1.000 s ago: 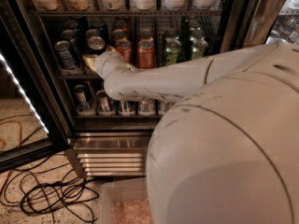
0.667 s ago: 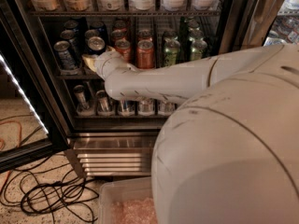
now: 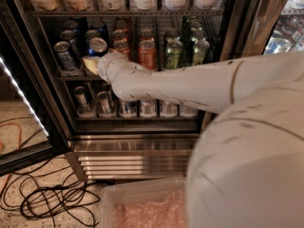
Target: Pick pepsi can from middle shelf of fridge
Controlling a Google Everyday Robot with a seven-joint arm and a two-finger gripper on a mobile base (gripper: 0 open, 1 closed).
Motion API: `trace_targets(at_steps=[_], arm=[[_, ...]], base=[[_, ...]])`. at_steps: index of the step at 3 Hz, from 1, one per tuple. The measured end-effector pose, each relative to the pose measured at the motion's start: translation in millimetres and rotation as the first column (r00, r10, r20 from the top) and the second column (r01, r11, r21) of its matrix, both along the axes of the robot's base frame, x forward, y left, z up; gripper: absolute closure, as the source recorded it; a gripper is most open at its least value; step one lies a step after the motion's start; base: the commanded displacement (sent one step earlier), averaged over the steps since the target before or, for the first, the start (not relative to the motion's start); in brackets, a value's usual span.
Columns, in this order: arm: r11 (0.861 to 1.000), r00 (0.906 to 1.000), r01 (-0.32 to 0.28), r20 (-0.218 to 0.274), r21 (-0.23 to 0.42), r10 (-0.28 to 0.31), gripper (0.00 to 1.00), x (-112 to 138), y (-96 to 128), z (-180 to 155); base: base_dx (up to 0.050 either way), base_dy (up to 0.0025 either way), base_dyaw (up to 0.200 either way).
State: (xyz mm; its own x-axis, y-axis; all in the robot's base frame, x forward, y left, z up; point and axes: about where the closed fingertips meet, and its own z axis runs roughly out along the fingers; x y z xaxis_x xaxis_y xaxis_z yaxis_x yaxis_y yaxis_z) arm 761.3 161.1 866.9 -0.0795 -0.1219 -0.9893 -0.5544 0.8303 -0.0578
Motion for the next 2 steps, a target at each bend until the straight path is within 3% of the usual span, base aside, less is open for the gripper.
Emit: trace_targets(at_steps=[1, 2], arm=[[0.994, 0.9894, -0.091, -0.108, 0.060, 0.097, 1.00, -33, 4, 7], [0.984, 0.9760, -0.142, -0.151, 0.111, 0.157, 1.00, -44, 9, 22]], base=[[0.000, 0.00000, 0.000], [0.000, 0.00000, 0.000]])
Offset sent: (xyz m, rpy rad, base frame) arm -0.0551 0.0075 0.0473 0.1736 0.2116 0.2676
